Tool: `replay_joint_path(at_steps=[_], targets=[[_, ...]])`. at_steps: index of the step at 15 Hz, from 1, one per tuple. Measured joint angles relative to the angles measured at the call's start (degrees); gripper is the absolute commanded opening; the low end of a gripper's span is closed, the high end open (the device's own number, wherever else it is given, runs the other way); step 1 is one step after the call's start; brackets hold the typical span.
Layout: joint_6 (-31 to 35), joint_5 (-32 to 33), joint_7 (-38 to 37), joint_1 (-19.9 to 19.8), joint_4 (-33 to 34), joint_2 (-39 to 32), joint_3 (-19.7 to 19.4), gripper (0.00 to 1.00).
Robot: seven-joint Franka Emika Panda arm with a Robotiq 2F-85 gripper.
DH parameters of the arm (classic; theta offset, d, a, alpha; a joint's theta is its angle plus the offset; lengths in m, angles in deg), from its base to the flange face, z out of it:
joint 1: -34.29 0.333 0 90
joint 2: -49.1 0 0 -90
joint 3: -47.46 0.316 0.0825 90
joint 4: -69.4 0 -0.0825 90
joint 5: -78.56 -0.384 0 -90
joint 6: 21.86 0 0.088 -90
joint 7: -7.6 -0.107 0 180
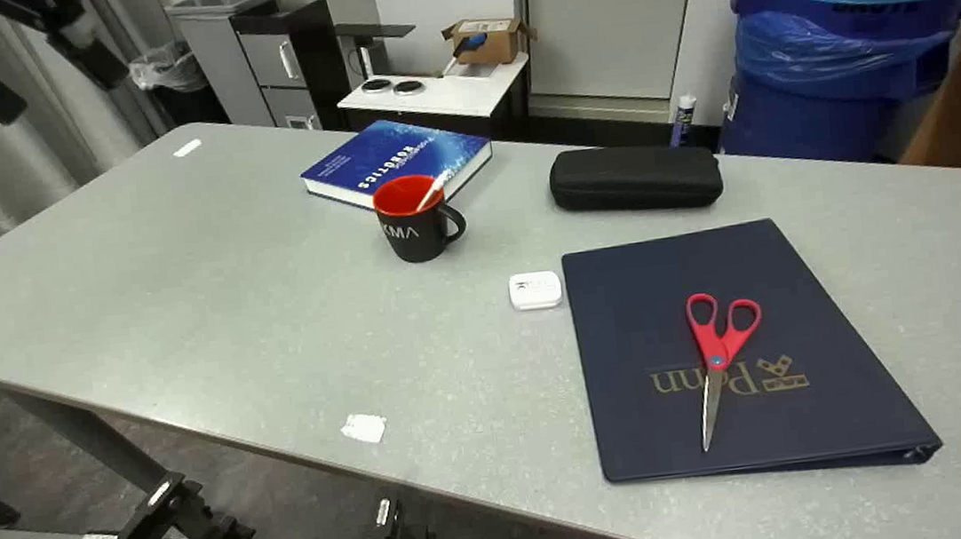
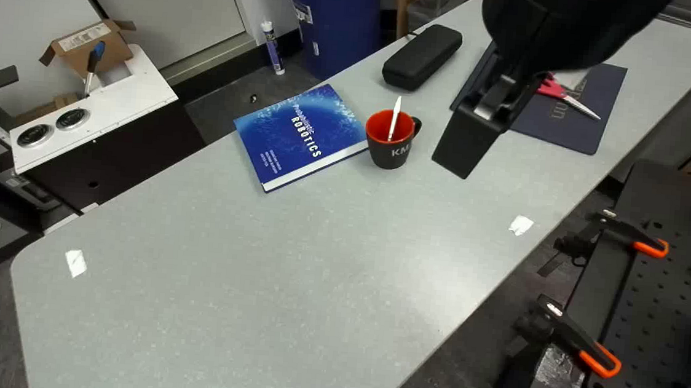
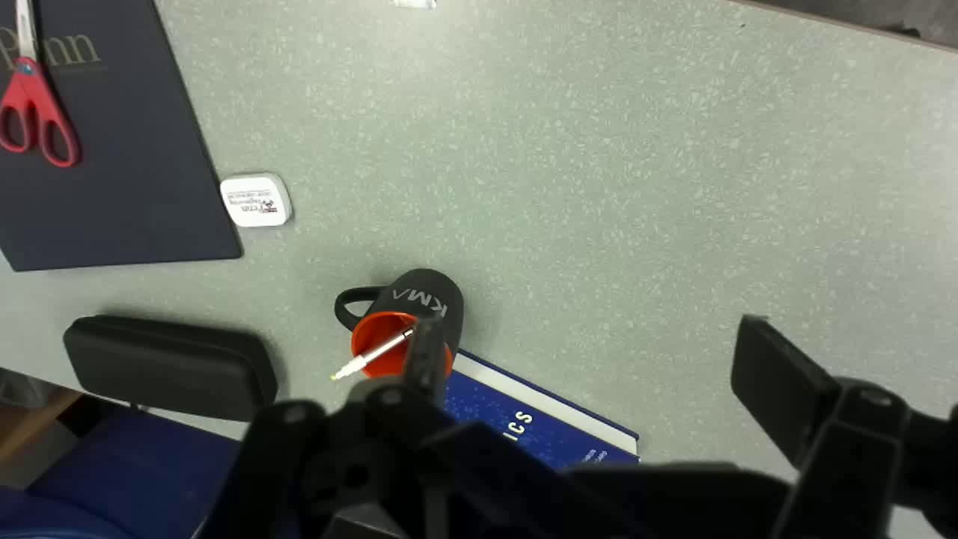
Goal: Remove the thing from the mug and put it on the table
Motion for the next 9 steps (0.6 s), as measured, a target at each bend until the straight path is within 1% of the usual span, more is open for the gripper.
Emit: replay_joint_path(at_steps=[7, 9], targets=[[0.0, 0.0, 0.03, 0.01, 0.01, -0.1, 0.05, 1.0], [0.0, 0.0, 0.52, 0.36, 0.02, -0.22, -0.47, 1.0]])
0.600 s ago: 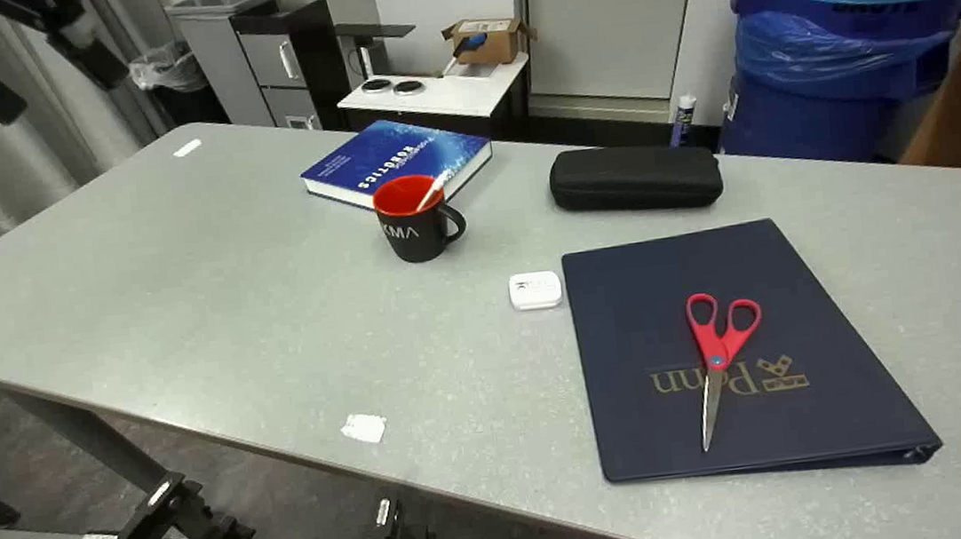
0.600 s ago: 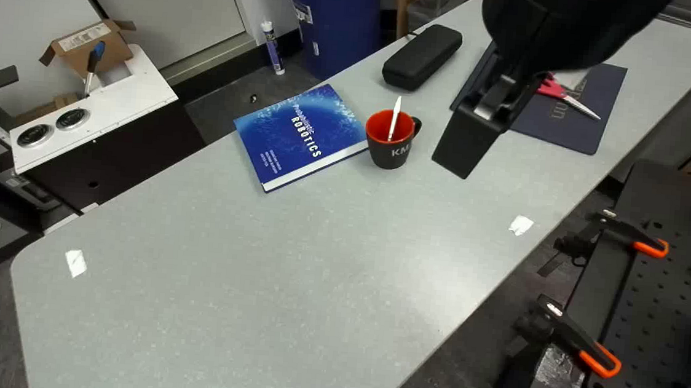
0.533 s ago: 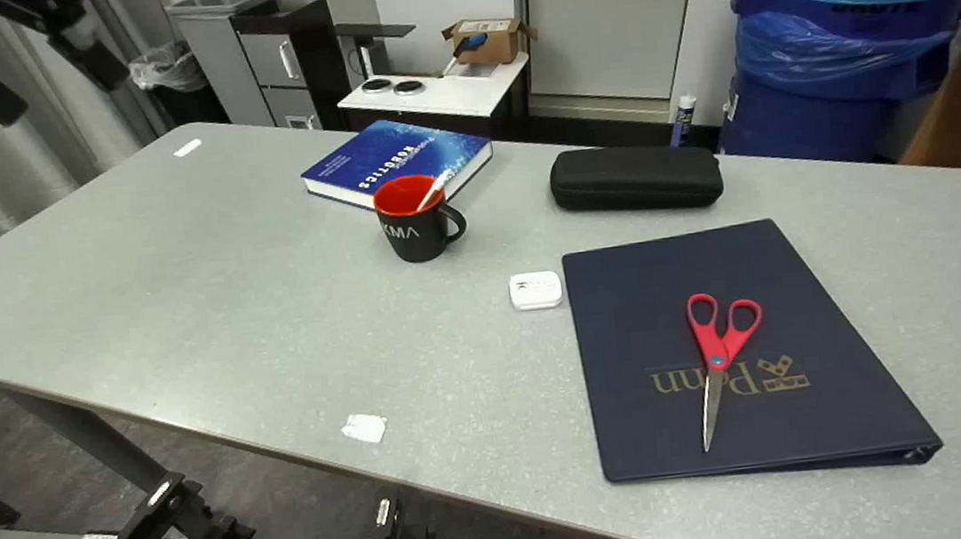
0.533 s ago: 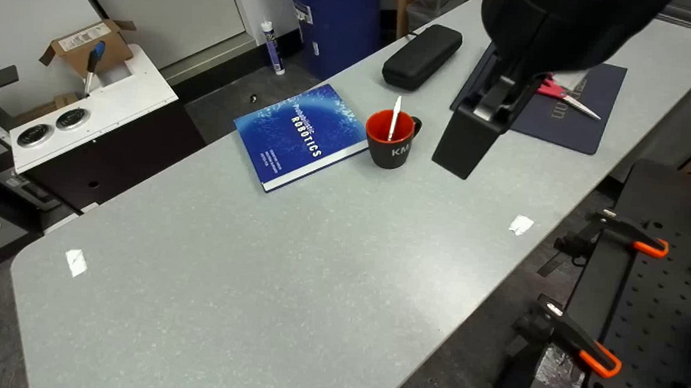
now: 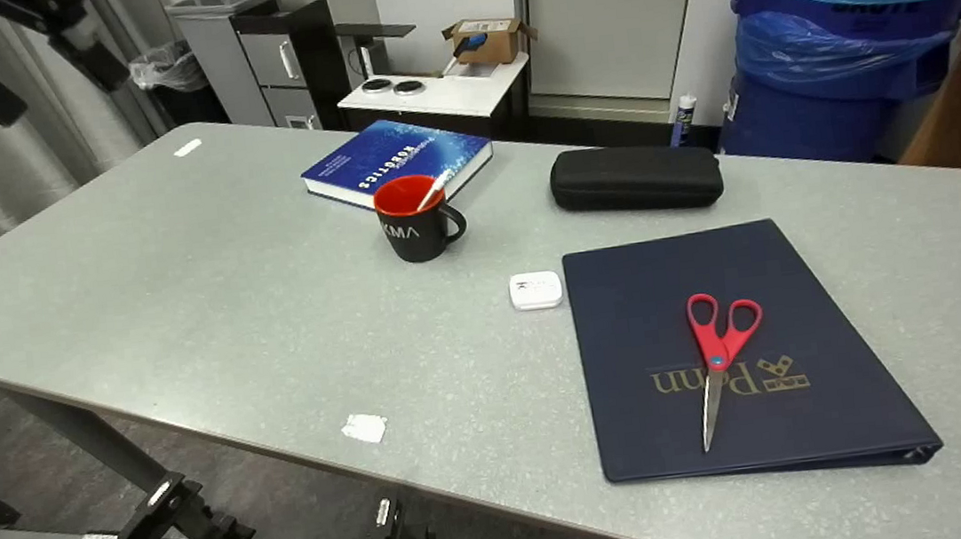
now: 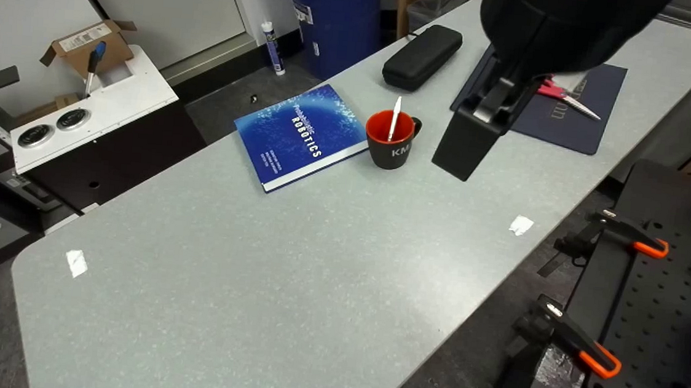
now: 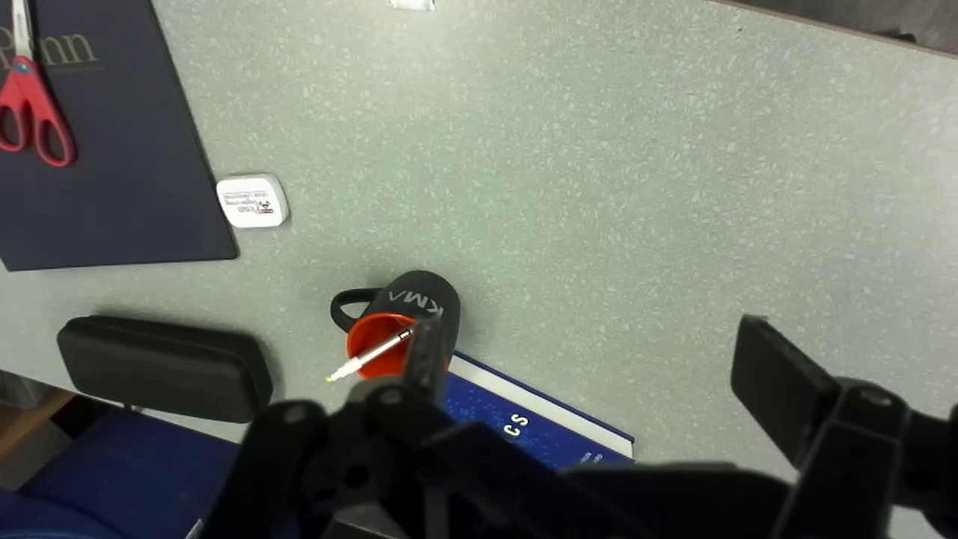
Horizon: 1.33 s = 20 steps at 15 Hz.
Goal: Remove the thing from the mug and put it on the table
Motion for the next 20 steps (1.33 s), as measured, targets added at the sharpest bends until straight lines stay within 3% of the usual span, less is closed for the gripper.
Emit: replay_joint_path(at_steps=[2, 6, 10, 14, 20], targets=[[0.0, 0.2, 3.43, 0.34, 0.17, -0.24, -2.11, 1.0], [0.68, 3.22, 12.42, -1.2, 2.12, -2.39, -10.14, 1.0], [5.9, 3.76, 16.28, -3.6, 5.12, -8.97, -15.86, 1.0], [8.46, 3.57, 16.29, -4.54, 7.74, -15.49, -18.42, 1.0], [8.45, 3.42, 16.29, -4.52, 8.57, -16.39, -18.52, 1.0]])
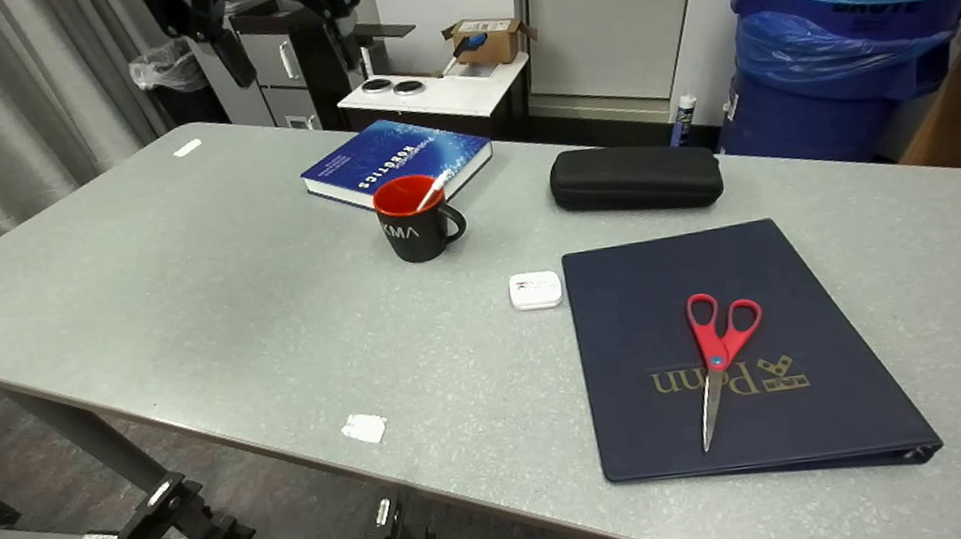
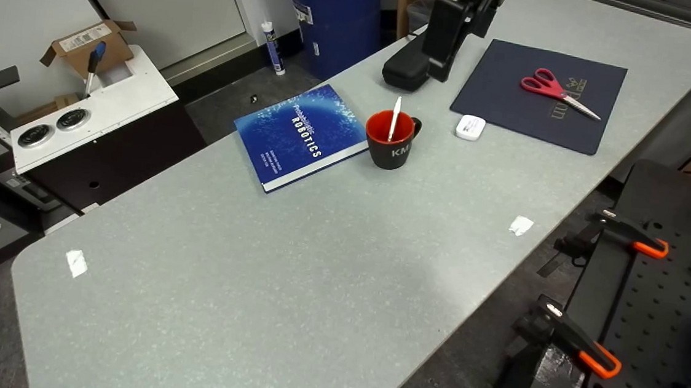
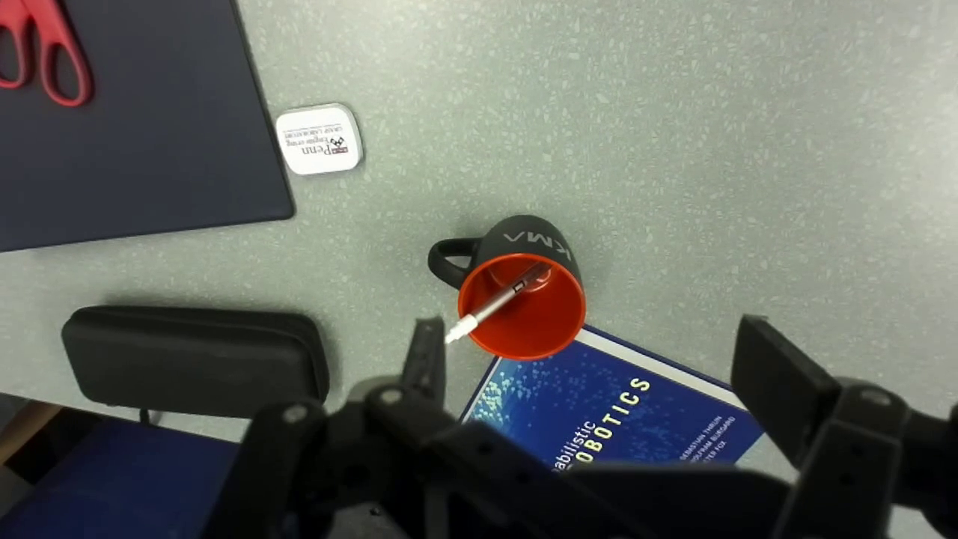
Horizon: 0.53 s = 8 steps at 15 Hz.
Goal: Remove the thing from the mug and put it on the table
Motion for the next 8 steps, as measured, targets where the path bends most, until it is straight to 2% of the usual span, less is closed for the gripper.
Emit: replay_joint_path(at_steps=[4, 8], targets=[[1.06, 0.73, -2.8, -1.99, 1.51, -3.58, -0.6, 1.0], [6.39, 3.91, -10.01, -5.82, 5.93, -13.26, -2.1, 1.0]])
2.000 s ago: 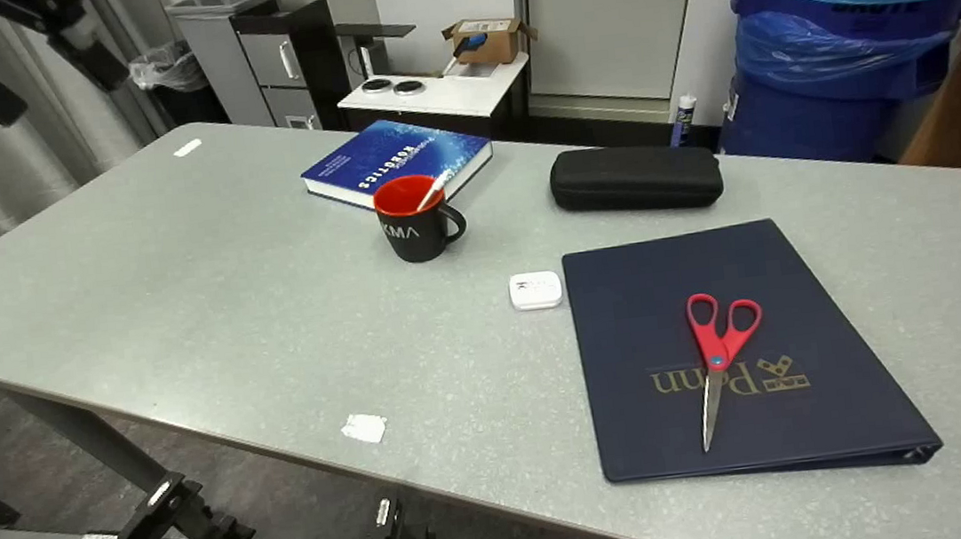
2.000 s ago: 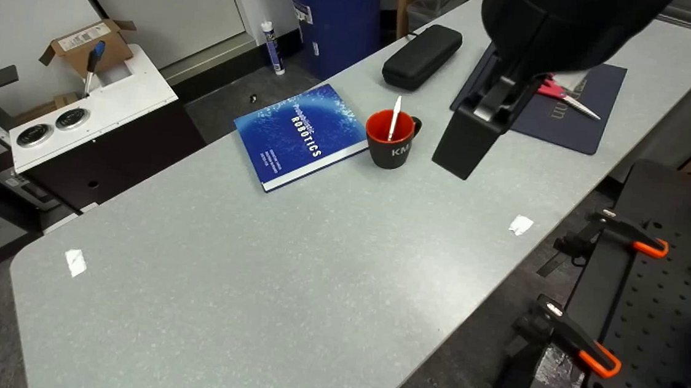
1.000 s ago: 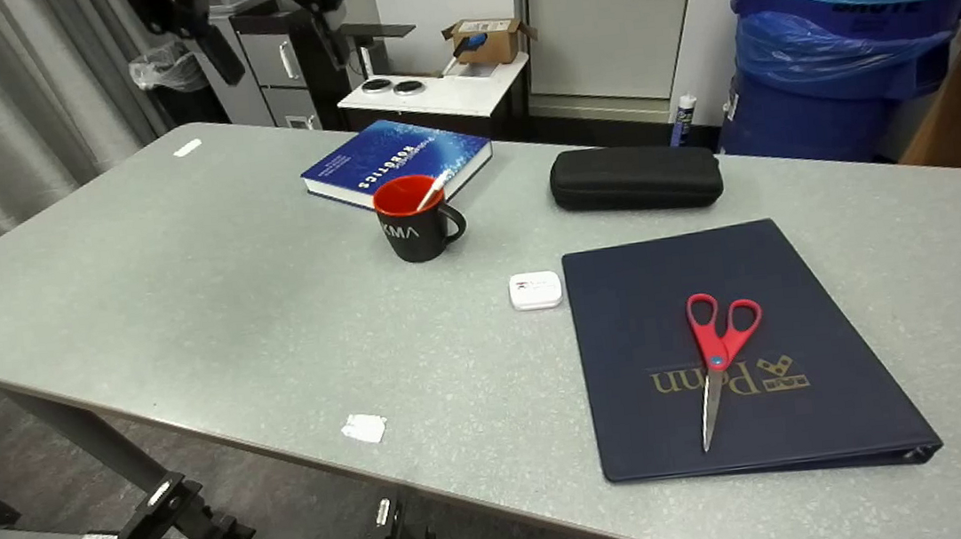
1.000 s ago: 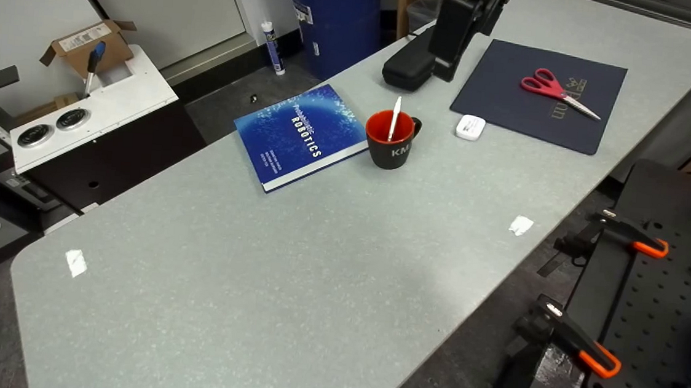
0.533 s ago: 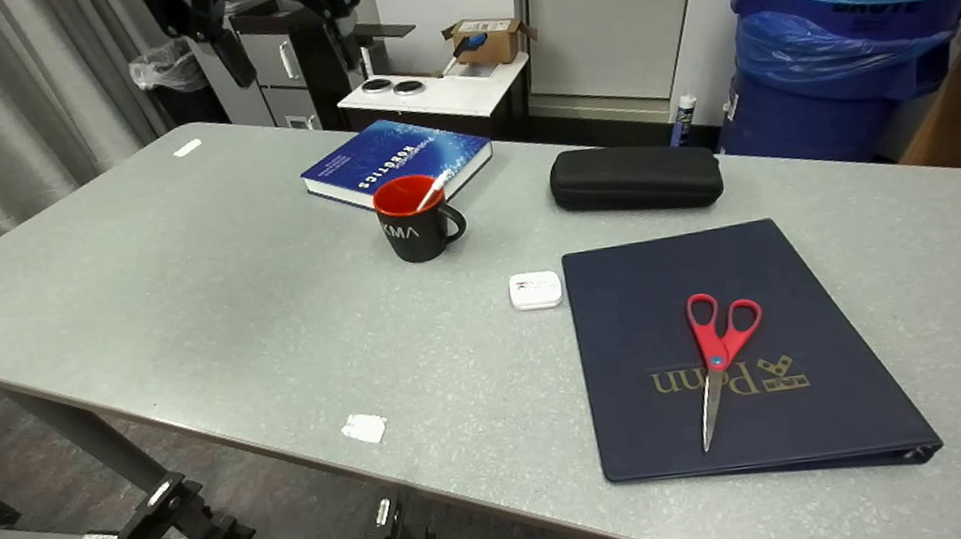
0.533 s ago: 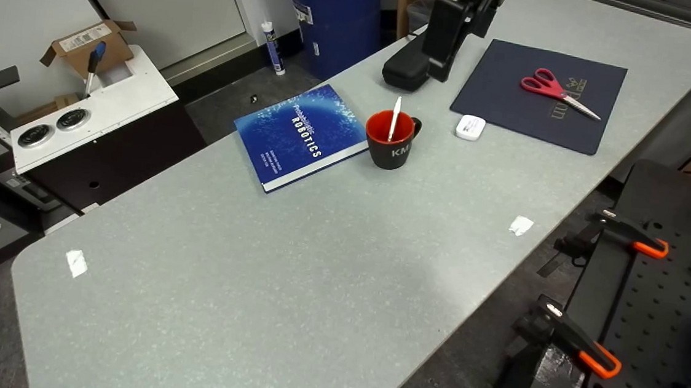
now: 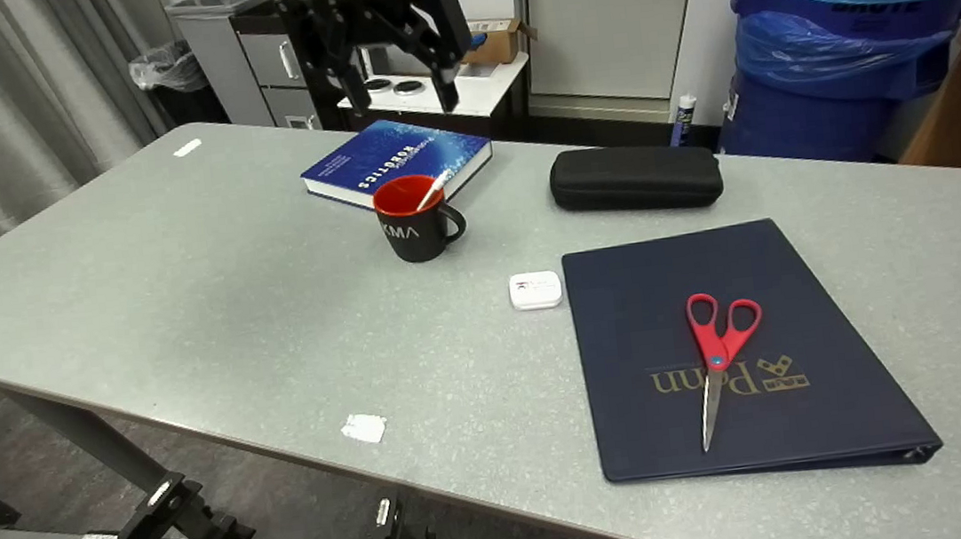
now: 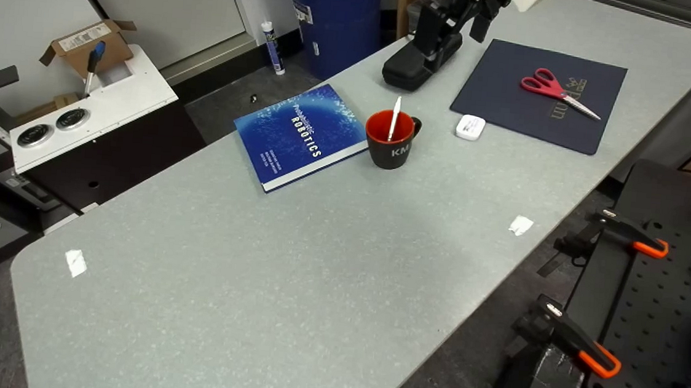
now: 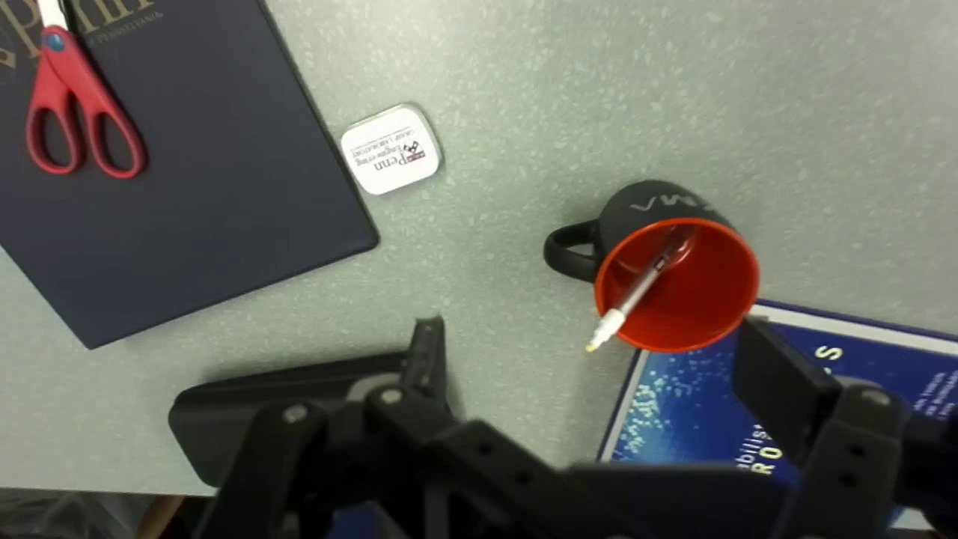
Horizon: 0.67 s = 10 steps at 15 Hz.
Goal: Remove the thing from the mug and put it on the table
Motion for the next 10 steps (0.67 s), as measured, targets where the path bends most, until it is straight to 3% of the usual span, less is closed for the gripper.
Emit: replay_joint_path(at_steps=[5, 10], targets=[[2.49, 3.74, -11.94, 0.7, 7.8, -12.33, -1.32, 1.0], [2.3, 3.74, -14.62, 2.57, 12.3, -17.67, -2.44, 1.0]])
